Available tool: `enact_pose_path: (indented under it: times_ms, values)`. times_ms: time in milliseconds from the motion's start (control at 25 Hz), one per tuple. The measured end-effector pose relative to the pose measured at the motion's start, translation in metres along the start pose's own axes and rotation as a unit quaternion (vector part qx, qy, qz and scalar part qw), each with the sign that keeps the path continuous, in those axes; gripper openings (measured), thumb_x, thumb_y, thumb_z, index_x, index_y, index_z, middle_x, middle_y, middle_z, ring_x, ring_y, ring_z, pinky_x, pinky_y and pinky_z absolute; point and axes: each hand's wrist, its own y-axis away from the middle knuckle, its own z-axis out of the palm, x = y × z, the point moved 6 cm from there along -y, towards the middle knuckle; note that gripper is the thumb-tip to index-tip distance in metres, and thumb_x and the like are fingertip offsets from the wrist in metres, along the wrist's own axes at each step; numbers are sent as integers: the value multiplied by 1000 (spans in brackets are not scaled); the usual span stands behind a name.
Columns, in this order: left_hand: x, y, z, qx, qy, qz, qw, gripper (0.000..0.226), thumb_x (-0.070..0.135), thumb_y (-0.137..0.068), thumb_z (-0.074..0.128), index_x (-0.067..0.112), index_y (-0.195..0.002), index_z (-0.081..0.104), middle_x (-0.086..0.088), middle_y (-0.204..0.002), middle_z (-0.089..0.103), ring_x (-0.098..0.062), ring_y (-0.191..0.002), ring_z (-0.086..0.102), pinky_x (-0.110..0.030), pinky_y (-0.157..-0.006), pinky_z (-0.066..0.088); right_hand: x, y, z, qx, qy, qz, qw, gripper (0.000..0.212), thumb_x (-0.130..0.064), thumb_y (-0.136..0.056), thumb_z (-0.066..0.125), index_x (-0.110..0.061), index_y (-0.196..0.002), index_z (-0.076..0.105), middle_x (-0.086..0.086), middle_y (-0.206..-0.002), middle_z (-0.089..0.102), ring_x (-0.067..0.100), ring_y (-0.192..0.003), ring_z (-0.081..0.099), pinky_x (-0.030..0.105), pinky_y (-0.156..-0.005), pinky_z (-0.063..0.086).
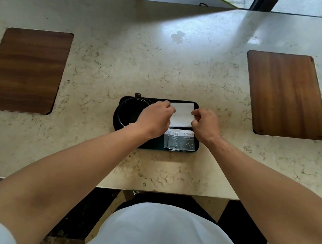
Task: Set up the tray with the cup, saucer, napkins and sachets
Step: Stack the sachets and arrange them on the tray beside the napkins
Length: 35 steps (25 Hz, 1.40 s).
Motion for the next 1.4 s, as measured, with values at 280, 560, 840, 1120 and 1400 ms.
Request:
enact_pose_path:
  times_ms: [280,560,840,1120,1400]
  values:
    - [7,-17,16,-46,-81,-36,995,20,7,-90,61,7,-110,61,-12,-116,59,-30,-101,58,-40,-74,51,25,-22,11,-39,-3,-15,999,48,-15,-98,55,-28,-145,51,6,-121,43,24,-109,51,37,-99,49]
    - [7,-32,25,-67,-132,-45,988,27,13,-88,64,11,-115,60,-12,-117,57,-30,-102,57,-35,-69,37,32,-36,24,-81,25,-53,995,47,-32,-98,59,-42,-142,47,5,-128,38,23,-118,45,36,-99,48]
    - [9,-37,31,-63,-142,-35,987,34,14,-86,59,10,-119,59,-16,-125,55,-33,-110,55,-42,-93,45,36,-40,20,-80,36,-67,994,51,-32,-96,58,-39,-144,45,7,-127,41,26,-112,52,40,-94,53]
    - [7,-36,31,-73,-160,-29,984,42,24,-87,62,13,-127,57,-17,-137,49,-34,-123,49,-50,-104,41,35,-38,15,-61,36,-64,995,53,-36,-94,60,-35,-144,45,8,-128,44,24,-103,58,36,-88,55]
    - [9,-35,31,-64,-170,-25,983,38,30,-88,56,11,-121,60,-17,-126,55,-36,-113,54,-50,-104,39,37,-38,14,-89,60,-59,992,62,-36,-90,62,-36,-148,41,8,-129,43,25,-104,58,41,-88,57]
